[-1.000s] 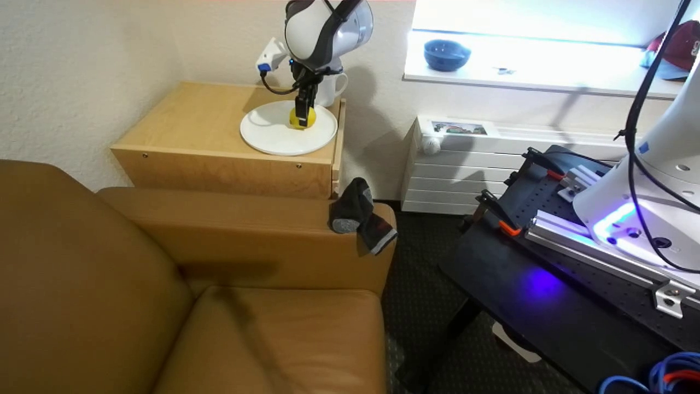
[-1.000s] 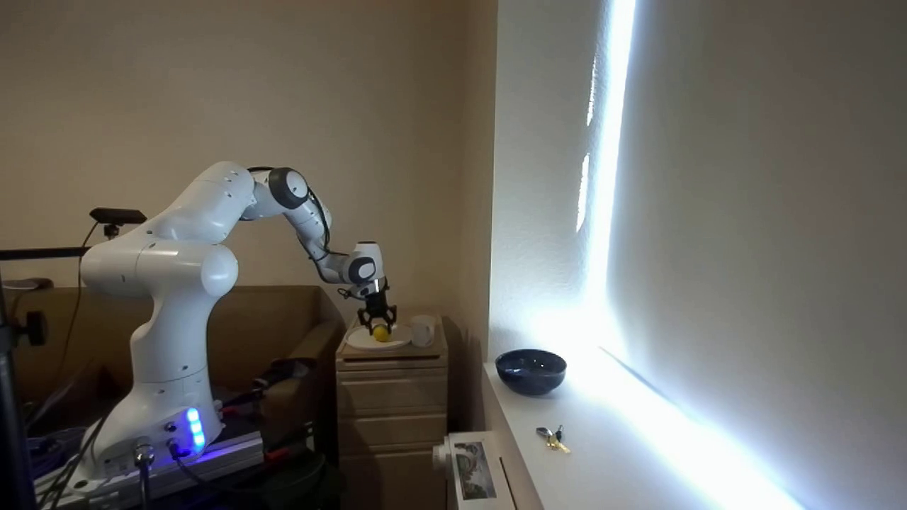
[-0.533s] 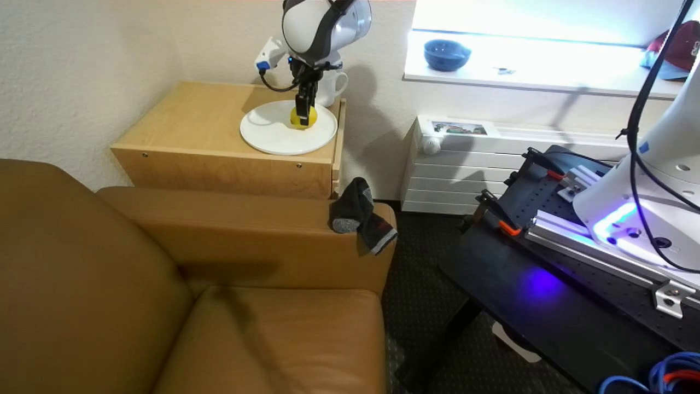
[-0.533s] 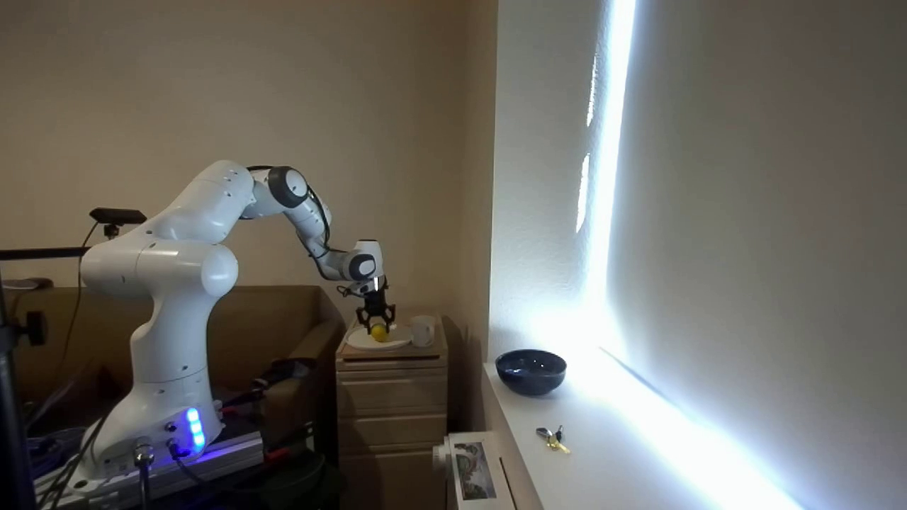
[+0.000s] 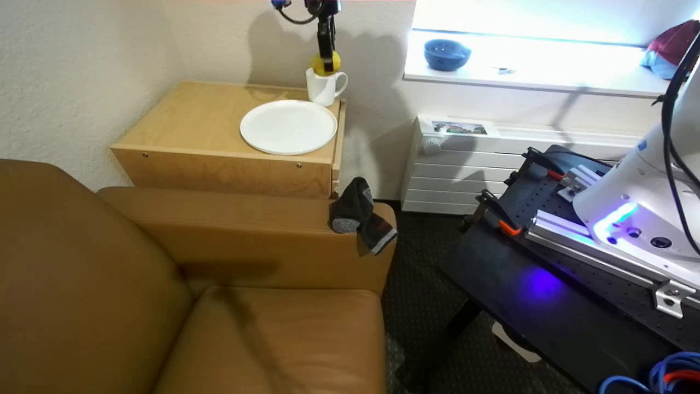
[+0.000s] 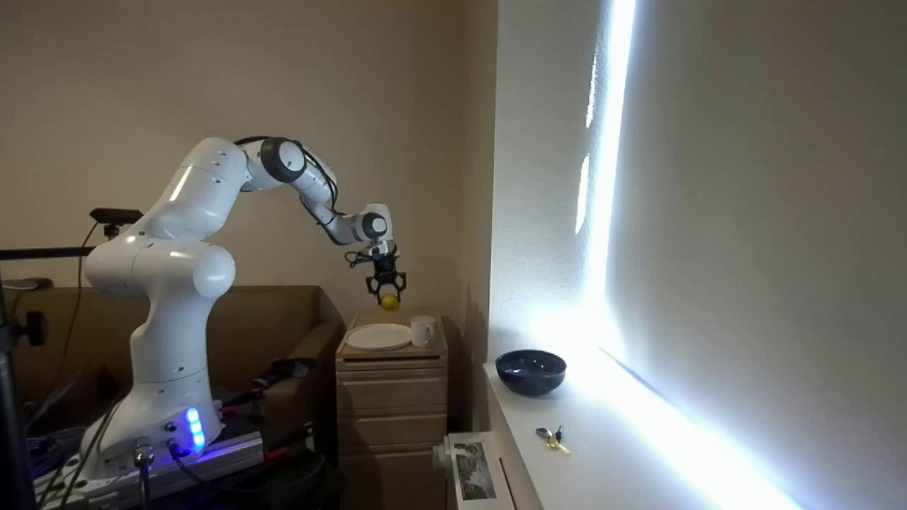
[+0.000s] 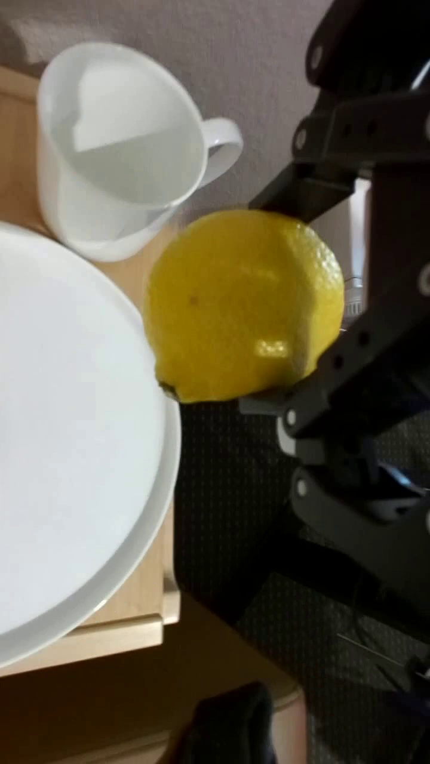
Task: Pick the lemon from the white plate and put it in the blue bowl
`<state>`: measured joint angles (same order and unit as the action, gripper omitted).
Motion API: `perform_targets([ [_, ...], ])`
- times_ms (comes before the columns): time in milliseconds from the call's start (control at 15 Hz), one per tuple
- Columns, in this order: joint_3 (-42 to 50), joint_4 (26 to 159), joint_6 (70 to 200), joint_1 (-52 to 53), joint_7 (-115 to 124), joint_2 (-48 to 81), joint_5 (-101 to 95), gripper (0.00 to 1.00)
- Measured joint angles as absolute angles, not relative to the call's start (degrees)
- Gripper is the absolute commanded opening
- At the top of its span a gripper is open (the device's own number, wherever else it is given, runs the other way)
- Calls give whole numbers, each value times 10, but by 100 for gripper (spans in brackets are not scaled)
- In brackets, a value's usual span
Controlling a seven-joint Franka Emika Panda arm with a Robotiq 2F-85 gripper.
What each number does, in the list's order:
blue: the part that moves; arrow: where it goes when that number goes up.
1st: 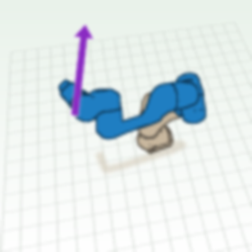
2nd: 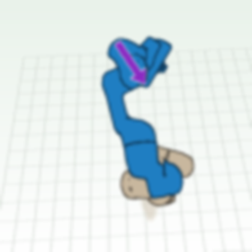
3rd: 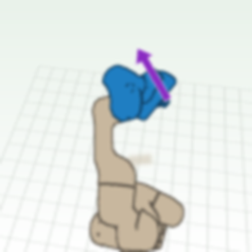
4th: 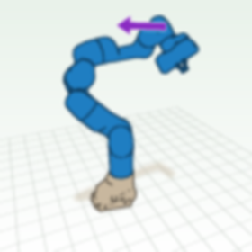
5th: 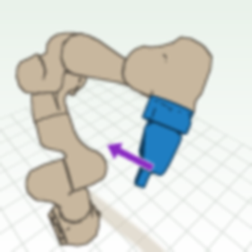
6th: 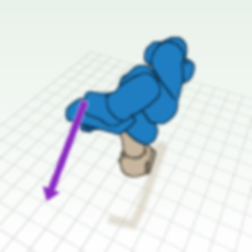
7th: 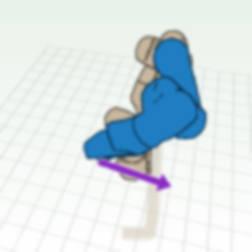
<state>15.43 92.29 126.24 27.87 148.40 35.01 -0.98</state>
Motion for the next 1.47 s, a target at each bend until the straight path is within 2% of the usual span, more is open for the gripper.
perform_targets([
  [333, 115, 954, 1159, 178, 1444, 228, -20, 45],
  [867, 138, 1025, 1100, 4, 1449, 101, -25, 45],
  [1333, 188, 1029, 1101, -118, 1497, 92, -9, 45],
  [1467, 242, 1015, 1131, -109, 1492, 126, 41, 45],
])
